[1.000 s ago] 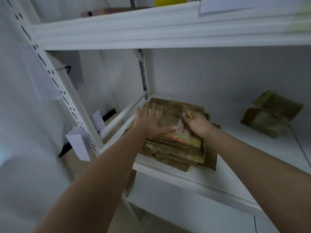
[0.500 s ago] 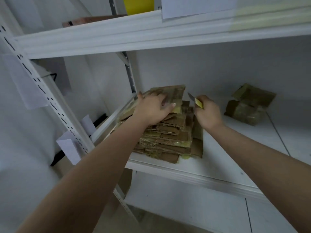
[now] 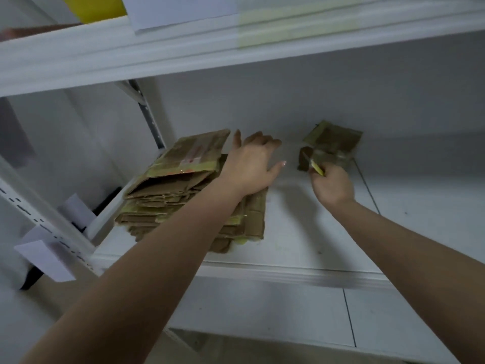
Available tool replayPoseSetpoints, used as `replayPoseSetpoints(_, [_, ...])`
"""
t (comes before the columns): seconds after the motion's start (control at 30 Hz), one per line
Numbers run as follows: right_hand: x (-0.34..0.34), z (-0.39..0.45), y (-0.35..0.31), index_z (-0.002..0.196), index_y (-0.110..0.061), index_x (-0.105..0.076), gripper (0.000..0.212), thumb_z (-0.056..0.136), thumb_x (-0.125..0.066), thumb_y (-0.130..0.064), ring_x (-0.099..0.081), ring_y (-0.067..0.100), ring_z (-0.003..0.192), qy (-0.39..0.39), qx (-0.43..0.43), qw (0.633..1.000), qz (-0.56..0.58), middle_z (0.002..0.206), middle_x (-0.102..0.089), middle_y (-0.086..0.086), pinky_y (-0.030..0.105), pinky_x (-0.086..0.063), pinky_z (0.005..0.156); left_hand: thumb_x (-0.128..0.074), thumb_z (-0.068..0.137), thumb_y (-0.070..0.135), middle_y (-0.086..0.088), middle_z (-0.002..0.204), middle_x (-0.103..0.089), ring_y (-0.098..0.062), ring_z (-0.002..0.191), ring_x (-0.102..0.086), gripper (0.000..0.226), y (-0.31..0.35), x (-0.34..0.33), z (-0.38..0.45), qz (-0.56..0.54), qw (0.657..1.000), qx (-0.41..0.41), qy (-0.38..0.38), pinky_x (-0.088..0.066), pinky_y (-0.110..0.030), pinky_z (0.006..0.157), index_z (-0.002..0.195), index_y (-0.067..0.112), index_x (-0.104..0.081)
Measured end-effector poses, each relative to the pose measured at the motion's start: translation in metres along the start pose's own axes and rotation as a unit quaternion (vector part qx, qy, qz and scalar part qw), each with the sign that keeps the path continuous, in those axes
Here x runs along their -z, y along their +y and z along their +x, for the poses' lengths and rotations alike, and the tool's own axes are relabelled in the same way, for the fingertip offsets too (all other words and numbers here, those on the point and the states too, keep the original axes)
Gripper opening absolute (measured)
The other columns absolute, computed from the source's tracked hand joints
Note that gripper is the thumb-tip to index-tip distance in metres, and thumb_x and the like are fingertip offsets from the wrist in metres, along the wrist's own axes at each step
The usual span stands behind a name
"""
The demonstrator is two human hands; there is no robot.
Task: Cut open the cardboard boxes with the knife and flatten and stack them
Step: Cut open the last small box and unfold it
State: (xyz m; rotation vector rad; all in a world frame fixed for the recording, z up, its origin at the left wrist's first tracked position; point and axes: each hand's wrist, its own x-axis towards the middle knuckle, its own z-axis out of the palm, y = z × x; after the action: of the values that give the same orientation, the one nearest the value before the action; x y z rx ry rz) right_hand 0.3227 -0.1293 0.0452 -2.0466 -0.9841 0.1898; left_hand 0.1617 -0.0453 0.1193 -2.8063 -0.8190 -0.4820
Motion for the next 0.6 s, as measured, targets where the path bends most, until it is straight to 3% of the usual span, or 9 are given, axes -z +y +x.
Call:
replayPoseSetpoints(0.13, [0.029,0.018,0.042,0.099,-0.012,-0.065,0.02,0.089,-0.051,-0.023,-0.059,0.039,0.088,-0.012,-0.034,0.999,-0.002,0.093,-0.064,0.016,0.037,-0.047,0.073,-0.044,0.097,0.044,-0.004,0.146,-0.044,-0.024,0.141,-0.029,0.054,0.038,-0.024,0.023,-0.007,1.0,-0.014,-0.024,-0.006,-0.055,0.116,0.144,0.019,-0.039])
replayPoseSetpoints(0.3, [0.064,0.044,0.093,0.099,-0.012,-0.066,0.021,0.088,-0.05,-0.019,-0.06,0.037,0.094,-0.044,-0.043,0.998,-0.016,0.097,-0.067,0.015,0.037,-0.047,0.078,-0.048,0.095,0.038,-0.009,0.14,-0.047,-0.025,0.133,-0.038,0.052,0.085,-0.063,0.049,-0.037,0.997,0.015,-0.069,-0.012,-0.052,0.114,0.142,0.016,-0.041])
replayPoseSetpoints(0.6, [0.112,0.089,0.166,0.091,-0.01,-0.065,0.02,0.091,-0.052,-0.025,-0.062,0.031,0.088,-0.107,-0.019,0.994,-0.024,0.091,-0.068,0.012,0.039,-0.05,0.081,-0.046,0.097,0.038,-0.01,0.151,-0.033,-0.027,0.139,-0.029,0.06,0.141,-0.122,0.084,-0.056,0.988,0.088,-0.118,-0.014,-0.049,0.115,0.15,0.018,-0.025])
